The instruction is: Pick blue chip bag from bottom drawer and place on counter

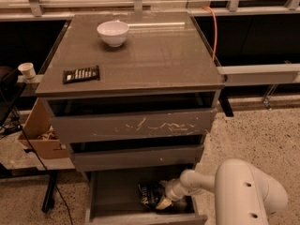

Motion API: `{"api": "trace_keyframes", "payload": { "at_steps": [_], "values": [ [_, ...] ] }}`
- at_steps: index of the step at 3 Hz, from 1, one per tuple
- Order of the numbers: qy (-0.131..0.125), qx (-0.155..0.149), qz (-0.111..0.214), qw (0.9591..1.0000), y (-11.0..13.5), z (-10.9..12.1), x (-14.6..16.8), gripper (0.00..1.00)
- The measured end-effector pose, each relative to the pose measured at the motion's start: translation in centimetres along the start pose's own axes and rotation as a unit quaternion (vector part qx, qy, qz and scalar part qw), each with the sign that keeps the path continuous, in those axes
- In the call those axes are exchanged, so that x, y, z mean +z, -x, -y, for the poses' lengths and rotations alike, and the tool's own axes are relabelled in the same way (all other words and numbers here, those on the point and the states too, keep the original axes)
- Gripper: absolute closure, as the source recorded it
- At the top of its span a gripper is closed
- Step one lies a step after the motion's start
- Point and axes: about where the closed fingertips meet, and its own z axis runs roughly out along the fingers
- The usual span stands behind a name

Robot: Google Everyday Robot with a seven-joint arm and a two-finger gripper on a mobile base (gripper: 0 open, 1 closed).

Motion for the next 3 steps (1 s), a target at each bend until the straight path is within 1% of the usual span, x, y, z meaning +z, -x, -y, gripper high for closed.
{"api": "trace_keyframes", "payload": {
  "at_steps": [1,2,3],
  "values": [
    [0.000,0.000,0.000,1.0000,0.0,0.0,0.0,0.61],
    [-0.003,-0.002,0.004,1.0000,1.0,-0.6,-1.5,0.85],
    [-0.017,-0.011,0.009,0.9997,3.0,-1.7,-5.4,1.00]
  ]
}}
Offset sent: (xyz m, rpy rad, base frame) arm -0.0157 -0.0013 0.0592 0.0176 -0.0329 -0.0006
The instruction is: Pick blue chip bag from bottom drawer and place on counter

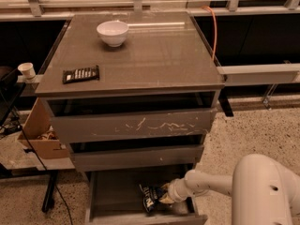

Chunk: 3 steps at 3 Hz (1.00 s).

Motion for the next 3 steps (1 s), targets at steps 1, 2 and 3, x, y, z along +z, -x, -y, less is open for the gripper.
{"api": "trace_keyframes", "payload": {
  "at_steps": [1,2,3],
  "values": [
    [-0.009,-0.015,-0.004,0.9998,2.2,-1.3,-5.3,1.00],
    [-0.019,-0.039,-0.023,0.9988,5.2,-2.8,-10.7,1.00],
    [-0.016,-0.063,-0.036,0.9973,6.6,-4.2,-13.8,1.00]
  ]
}}
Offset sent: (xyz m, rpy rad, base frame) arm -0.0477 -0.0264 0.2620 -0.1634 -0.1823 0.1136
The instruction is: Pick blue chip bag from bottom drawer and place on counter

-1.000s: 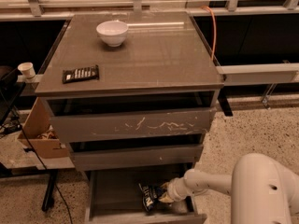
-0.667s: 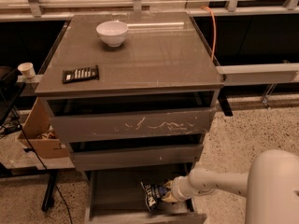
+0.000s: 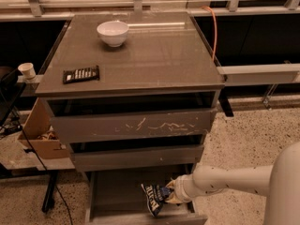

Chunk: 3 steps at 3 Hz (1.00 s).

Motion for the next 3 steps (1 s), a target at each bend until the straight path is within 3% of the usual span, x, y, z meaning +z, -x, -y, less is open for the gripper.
{"api": "trace_keyframes", "payload": {
  "at_steps": [2,3],
  "values": [
    [0.004,-0.007,0.000,1.0000,1.0,0.0,-0.6,1.00],
    [0.009,-0.023,0.002,0.9997,4.4,0.1,-2.9,1.00]
  ]
}}
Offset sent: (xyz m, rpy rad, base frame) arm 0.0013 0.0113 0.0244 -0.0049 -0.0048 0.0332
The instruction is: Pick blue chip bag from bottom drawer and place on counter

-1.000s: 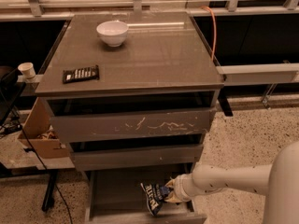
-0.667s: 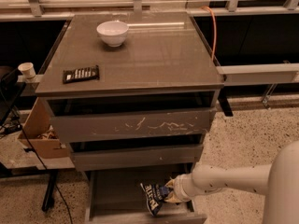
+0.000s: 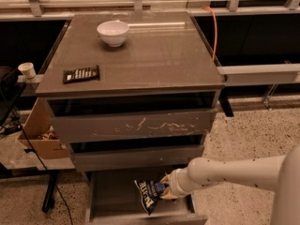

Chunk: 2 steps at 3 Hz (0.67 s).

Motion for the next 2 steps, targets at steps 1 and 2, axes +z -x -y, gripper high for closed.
{"api": "trace_keyframes", "payload": {
  "at_steps": [1,2],
  "values": [
    [-0.012,-0.038,-0.011,0.9992,5.1,2.4,-5.3,1.00],
    [-0.019,-0.072,-0.031,0.9967,10.6,4.5,-10.7,1.00]
  ]
}}
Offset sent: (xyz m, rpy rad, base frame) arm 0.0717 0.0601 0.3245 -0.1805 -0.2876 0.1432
